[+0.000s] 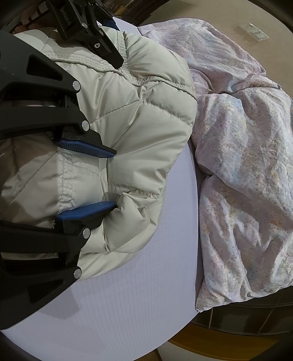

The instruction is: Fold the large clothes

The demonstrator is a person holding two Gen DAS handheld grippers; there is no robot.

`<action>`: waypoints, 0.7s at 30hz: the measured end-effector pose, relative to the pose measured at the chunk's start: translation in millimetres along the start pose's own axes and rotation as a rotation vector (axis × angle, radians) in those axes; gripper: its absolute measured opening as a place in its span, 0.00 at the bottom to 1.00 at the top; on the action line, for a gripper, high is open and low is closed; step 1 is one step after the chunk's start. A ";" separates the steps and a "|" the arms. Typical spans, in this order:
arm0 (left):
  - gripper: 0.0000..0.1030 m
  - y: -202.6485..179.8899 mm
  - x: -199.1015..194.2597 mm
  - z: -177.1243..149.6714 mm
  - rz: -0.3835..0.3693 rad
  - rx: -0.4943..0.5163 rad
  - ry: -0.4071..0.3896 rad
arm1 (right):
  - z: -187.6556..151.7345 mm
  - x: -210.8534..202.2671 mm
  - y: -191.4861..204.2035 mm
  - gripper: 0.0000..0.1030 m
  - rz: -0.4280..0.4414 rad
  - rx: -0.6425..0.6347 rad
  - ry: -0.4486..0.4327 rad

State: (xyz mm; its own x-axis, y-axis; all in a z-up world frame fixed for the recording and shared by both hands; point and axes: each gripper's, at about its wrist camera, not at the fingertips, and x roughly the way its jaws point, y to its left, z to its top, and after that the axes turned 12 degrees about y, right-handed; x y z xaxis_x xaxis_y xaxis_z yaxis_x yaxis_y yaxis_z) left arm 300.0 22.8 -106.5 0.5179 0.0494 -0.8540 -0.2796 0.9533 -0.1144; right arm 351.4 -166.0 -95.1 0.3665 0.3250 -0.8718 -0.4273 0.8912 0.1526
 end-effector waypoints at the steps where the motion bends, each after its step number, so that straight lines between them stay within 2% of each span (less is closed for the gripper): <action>1: 0.98 -0.1 0.2 -0.5 0.002 0.000 -0.005 | 0.8 1.0 0.6 0.41 0.000 -0.001 -0.004; 13: 0.98 -2.6 2.8 -2.1 0.027 0.005 -0.029 | -0.6 3.2 -0.3 0.41 0.003 0.009 -0.033; 21: 0.98 -3.3 7.0 -0.6 0.042 0.008 -0.020 | 2.9 3.7 3.1 0.41 -0.031 0.000 -0.009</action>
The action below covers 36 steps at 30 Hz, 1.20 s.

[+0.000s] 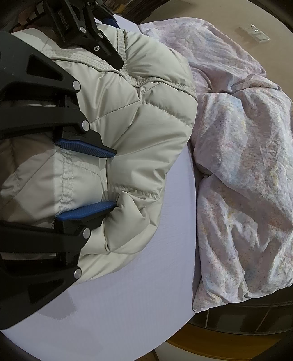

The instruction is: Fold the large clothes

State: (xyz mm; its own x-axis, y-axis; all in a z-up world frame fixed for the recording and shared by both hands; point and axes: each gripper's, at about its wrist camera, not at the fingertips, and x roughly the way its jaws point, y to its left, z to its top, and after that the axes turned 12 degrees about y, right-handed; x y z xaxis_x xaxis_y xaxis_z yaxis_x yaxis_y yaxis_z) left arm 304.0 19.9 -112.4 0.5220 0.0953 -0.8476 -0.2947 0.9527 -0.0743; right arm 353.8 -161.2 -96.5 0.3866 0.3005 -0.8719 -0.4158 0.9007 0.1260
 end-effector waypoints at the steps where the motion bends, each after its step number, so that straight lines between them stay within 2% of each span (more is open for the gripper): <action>1: 0.98 -0.2 -0.4 1.1 0.004 0.004 0.007 | 3.4 -0.6 2.5 0.41 -0.016 -0.009 0.018; 3: 0.98 0.2 -2.3 3.0 0.006 0.014 0.023 | 9.7 -4.2 5.7 0.41 -0.042 -0.020 0.054; 5: 0.98 4.5 -7.7 7.3 -0.008 0.022 0.048 | 17.0 -11.8 3.6 0.41 -0.031 0.005 0.088; 8: 0.98 11.7 -19.7 13.1 -0.026 0.010 0.060 | 20.1 -36.7 -6.8 0.41 0.020 0.068 0.022; 11: 0.98 13.0 -30.2 19.2 -0.021 0.007 0.021 | 26.7 -51.2 -16.5 0.41 0.012 0.112 -0.037; 16: 0.98 3.1 -31.0 36.9 -0.028 -0.009 -0.022 | 44.2 -40.1 -25.2 0.41 -0.027 0.175 -0.058; 20: 0.98 -8.8 -16.7 37.5 0.026 0.033 -0.022 | 39.5 -20.5 -23.8 0.42 -0.088 0.152 -0.032; 24: 0.98 -14.1 -9.4 34.3 0.040 0.053 -0.032 | 27.1 -8.5 -29.8 0.47 -0.100 0.171 -0.036; 27: 0.98 -14.1 -4.1 33.4 0.035 0.046 -0.033 | 24.4 -1.9 -31.2 0.51 -0.106 0.175 -0.035; 36: 0.98 -12.6 5.3 29.4 0.015 0.027 -0.042 | 20.5 10.3 -24.5 0.53 -0.151 0.136 -0.051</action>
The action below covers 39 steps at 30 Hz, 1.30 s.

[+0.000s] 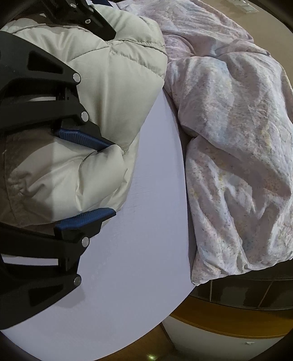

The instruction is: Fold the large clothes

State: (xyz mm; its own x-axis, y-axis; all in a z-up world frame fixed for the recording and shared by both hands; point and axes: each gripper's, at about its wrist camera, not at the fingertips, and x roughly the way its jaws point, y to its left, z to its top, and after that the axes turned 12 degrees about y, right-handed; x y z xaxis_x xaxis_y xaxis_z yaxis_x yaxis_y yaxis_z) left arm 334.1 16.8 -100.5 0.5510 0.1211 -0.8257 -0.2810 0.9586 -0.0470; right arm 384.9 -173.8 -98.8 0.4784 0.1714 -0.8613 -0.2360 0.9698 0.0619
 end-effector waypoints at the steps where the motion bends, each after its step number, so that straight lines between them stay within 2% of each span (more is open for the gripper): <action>1: 0.98 -0.4 0.6 -0.7 0.002 -0.001 -0.003 | 0.0 0.7 0.2 0.53 -0.002 -0.002 -0.001; 17: 0.98 0.5 10.6 -0.8 0.018 -0.011 -0.012 | 1.9 9.8 1.3 0.56 0.008 -0.004 -0.004; 30: 0.98 1.6 16.9 2.5 0.029 -0.022 -0.016 | 5.2 13.9 4.3 0.57 -0.020 -0.017 -0.011; 32: 0.98 1.0 17.7 3.0 0.028 -0.022 -0.014 | 6.9 14.4 4.4 0.61 -0.033 -0.013 -0.004; 35: 0.98 0.7 17.6 3.7 0.028 -0.022 -0.003 | 11.0 17.4 -1.9 0.66 -0.005 0.005 0.029; 37: 0.98 3.1 16.1 4.9 0.016 -0.020 0.022 | 17.0 18.5 -8.9 0.76 0.008 0.035 0.086; 39: 0.98 6.2 10.0 3.4 0.001 -0.018 0.045 | 21.2 15.2 -17.9 0.78 0.058 0.072 0.140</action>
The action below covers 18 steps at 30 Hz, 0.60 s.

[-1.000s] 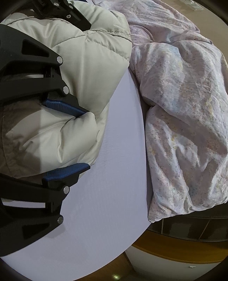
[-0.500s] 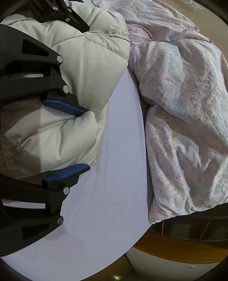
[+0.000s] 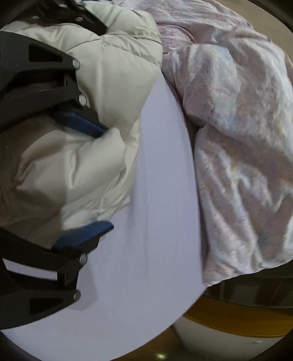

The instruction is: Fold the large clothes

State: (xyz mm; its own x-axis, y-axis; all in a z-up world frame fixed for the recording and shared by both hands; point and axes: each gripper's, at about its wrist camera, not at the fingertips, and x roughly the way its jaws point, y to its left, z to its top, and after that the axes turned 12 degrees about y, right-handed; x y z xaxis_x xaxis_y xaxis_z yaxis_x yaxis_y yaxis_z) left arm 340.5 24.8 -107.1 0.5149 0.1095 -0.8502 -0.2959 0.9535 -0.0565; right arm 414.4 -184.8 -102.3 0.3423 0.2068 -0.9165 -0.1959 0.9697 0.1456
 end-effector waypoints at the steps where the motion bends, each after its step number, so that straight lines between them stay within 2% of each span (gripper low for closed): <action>1: 0.98 4.3 -7.0 -3.0 -0.022 -0.003 0.015 | 2.3 -3.8 -5.2 0.78 0.036 0.017 0.025; 4: 0.98 20.7 -28.0 -11.9 -0.092 -0.030 0.040 | 5.0 -24.8 -24.2 0.80 0.161 0.051 0.049; 6: 0.98 33.8 -36.6 -18.3 -0.127 -0.054 0.067 | 7.0 -35.8 -38.3 0.89 0.233 0.060 0.082; 7: 0.98 43.7 -40.3 -22.4 -0.144 -0.074 0.083 | 7.9 -38.4 -44.4 0.91 0.260 0.063 0.104; 10: 0.98 68.7 -46.2 -32.5 -0.196 -0.138 0.123 | 8.8 -39.8 -64.2 0.93 0.341 0.089 0.194; 15: 0.98 96.1 -46.2 -42.5 -0.279 -0.210 0.183 | 1.8 -18.9 -86.9 0.93 0.526 0.177 0.389; 18: 0.98 99.7 -42.5 -44.8 -0.311 -0.209 0.213 | -7.3 -11.6 -86.6 0.95 0.567 0.183 0.458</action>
State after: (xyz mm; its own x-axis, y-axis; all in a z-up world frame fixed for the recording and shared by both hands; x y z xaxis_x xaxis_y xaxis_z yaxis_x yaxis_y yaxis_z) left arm 253.0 102.7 -100.1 0.4340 -0.2555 -0.8639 -0.3207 0.8523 -0.4132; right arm 420.7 -272.1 -107.0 -0.1905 0.6450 -0.7401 -0.0588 0.7450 0.6644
